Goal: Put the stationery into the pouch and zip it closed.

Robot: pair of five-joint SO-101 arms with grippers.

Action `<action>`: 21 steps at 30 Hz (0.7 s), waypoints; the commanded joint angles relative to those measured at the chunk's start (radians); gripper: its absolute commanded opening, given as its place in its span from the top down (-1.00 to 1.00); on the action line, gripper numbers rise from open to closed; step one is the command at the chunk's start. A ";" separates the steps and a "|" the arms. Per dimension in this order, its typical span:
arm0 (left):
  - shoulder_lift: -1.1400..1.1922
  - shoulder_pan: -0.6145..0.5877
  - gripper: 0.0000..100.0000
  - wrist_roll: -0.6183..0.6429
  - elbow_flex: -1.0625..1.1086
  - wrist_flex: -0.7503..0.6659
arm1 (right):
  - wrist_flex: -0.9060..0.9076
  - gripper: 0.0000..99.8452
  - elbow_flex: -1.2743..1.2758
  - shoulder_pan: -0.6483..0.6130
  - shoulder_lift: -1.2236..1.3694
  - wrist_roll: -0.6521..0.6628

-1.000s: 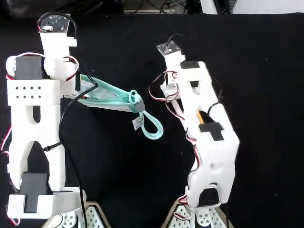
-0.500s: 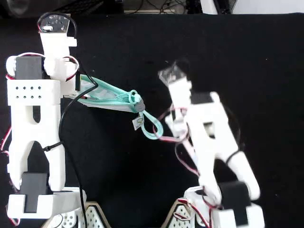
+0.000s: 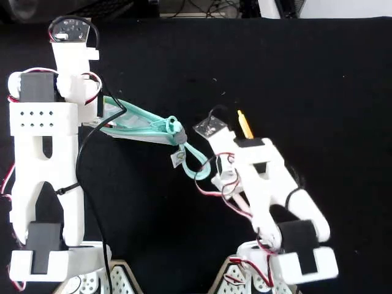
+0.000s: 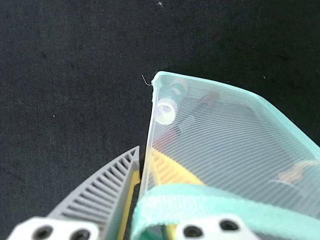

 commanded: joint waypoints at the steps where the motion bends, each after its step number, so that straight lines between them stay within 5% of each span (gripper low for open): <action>1: 0.008 -0.007 0.94 0.003 0.007 -0.005 | 0.038 0.77 -0.058 -0.006 0.059 0.008; 21: 0.008 -0.007 0.94 0.003 0.007 -0.005 | 0.066 0.98 -0.082 0.000 0.073 0.002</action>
